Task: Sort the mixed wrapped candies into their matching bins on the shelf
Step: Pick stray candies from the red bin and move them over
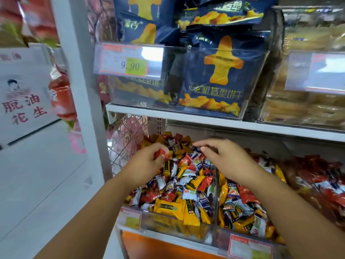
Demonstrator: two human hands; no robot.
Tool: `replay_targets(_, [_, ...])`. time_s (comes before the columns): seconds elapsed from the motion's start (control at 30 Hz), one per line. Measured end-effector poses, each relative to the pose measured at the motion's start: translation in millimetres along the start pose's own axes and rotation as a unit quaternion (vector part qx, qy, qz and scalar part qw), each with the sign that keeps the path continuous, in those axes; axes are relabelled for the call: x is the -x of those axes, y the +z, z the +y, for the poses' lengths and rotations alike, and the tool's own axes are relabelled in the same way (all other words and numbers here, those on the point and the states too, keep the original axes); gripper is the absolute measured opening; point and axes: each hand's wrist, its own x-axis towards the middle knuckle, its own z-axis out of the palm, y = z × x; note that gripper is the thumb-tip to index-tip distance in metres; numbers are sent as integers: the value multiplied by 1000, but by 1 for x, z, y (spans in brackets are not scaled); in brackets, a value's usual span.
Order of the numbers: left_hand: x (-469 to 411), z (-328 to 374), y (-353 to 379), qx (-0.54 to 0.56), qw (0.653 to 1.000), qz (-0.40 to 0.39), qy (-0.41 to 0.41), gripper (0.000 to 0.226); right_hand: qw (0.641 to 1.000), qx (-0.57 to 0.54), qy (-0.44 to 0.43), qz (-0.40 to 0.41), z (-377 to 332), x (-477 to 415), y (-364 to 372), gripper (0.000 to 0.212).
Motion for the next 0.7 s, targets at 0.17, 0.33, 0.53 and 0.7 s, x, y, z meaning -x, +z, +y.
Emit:
replay_targets(0.17, [3, -3, -1, 0, 1000, 0, 22, 11, 991, 73, -2, -116, -9, -38, 38, 36])
replay_targets(0.33, [-3, -8, 6, -25, 999, -20, -17, 22, 962, 186, 12, -200, 2, -53, 53, 52])
replay_targets(0.53, [-7, -6, 19, -178, 984, 0, 17, 37, 960, 190, 23, -204, 0, -50, 38, 57])
replay_targets(0.7, [-16, -4, 23, -231, 973, 1, -10, 49, 961, 210, 14, -182, 0, -46, 41, 51])
